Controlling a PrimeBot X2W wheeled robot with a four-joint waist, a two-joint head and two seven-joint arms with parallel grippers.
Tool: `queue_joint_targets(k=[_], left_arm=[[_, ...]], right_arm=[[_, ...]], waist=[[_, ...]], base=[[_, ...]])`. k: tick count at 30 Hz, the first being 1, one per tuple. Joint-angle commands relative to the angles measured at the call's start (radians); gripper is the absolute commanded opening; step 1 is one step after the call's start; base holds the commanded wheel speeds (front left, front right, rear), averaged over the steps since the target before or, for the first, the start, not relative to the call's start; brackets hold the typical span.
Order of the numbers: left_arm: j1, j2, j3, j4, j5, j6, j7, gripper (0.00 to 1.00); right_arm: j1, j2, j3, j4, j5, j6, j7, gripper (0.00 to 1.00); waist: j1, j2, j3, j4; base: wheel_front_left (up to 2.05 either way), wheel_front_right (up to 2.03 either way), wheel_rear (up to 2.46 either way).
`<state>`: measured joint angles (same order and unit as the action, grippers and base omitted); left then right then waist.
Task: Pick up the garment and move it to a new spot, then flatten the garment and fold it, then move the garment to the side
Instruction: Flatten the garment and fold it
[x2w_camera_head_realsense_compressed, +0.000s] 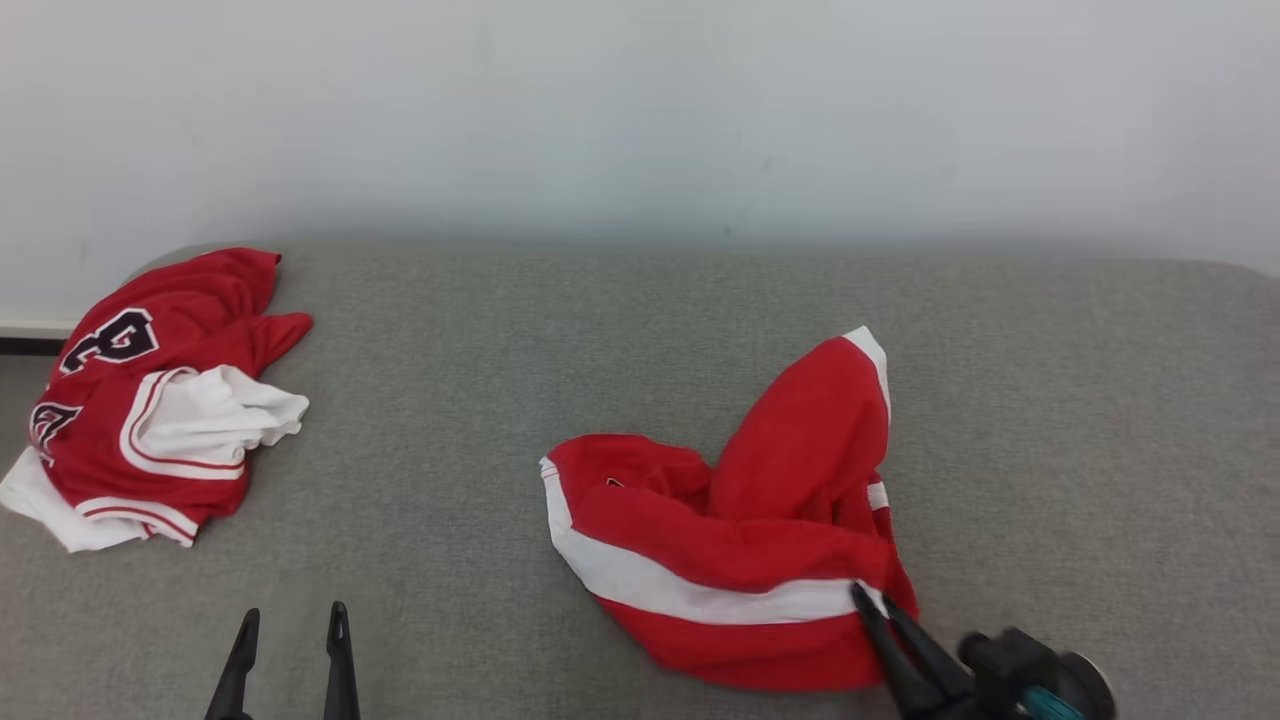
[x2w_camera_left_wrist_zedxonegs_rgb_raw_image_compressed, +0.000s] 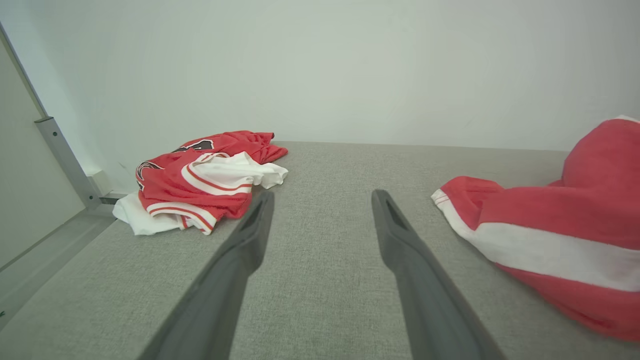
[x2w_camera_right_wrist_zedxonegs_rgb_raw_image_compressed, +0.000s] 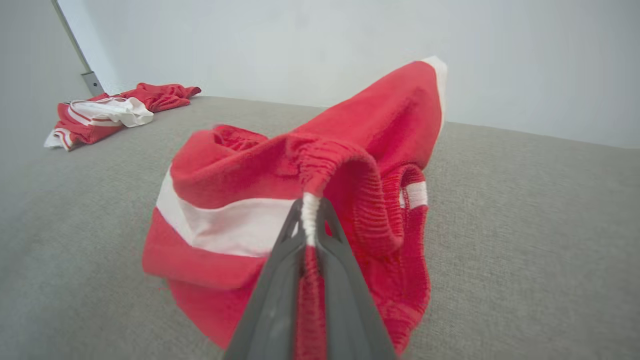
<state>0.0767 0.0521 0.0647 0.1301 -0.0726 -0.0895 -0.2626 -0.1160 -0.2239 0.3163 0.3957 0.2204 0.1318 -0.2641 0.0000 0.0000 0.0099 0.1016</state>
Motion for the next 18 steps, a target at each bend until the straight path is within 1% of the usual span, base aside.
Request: queue_joint_targets(k=[1, 7, 9, 12, 14, 18], left_arm=[[0.008, -0.001, -0.003, 0.001, -0.013, -0.005, -0.003, 1.00], [-0.001, -0.002, -0.011, 0.007, -0.014, -0.003, -0.003, 1.00], [-0.003, -0.002, -0.014, 0.008, -0.016, -0.002, -0.003, 1.00], [0.000, -0.002, -0.014, 0.011, -0.019, -0.002, -0.003, 1.00], [0.004, -0.002, -0.011, 0.014, -0.022, -0.002, -0.003, 1.00], [0.010, -0.002, -0.006, 0.016, -0.023, -0.003, -0.003, 1.00]], right_arm=[[0.045, -0.024, -0.028, -0.027, 0.000, -0.002, 0.000, 0.00], [0.139, -0.078, -0.118, -0.082, 0.016, -0.002, 0.000, 0.00], [0.158, -0.089, -0.137, -0.084, 0.021, -0.002, 0.000, 0.00], [0.166, -0.085, -0.138, -0.074, 0.029, -0.002, 0.000, 0.00], [0.157, -0.076, -0.138, -0.088, 0.037, -0.002, 0.000, 1.00], [0.157, -0.067, -0.162, -0.119, 0.028, -0.002, 0.000, 1.00]], waist=[[0.0000, 0.0000, -0.007, -0.026], [0.0000, 0.0000, -0.006, -0.057], [0.0000, 0.0000, -0.006, -0.060], [0.0000, 0.0000, -0.007, -0.067], [0.0000, 0.0000, -0.007, -0.073], [0.0000, 0.0000, -0.009, -0.081]], base=[[0.00, 0.00, 0.00], [0.00, 0.00, 0.00], [0.00, 0.00, 0.00], [0.00, 0.00, 0.00], [0.00, 0.00, 0.00], [0.00, 0.00, 0.00]])
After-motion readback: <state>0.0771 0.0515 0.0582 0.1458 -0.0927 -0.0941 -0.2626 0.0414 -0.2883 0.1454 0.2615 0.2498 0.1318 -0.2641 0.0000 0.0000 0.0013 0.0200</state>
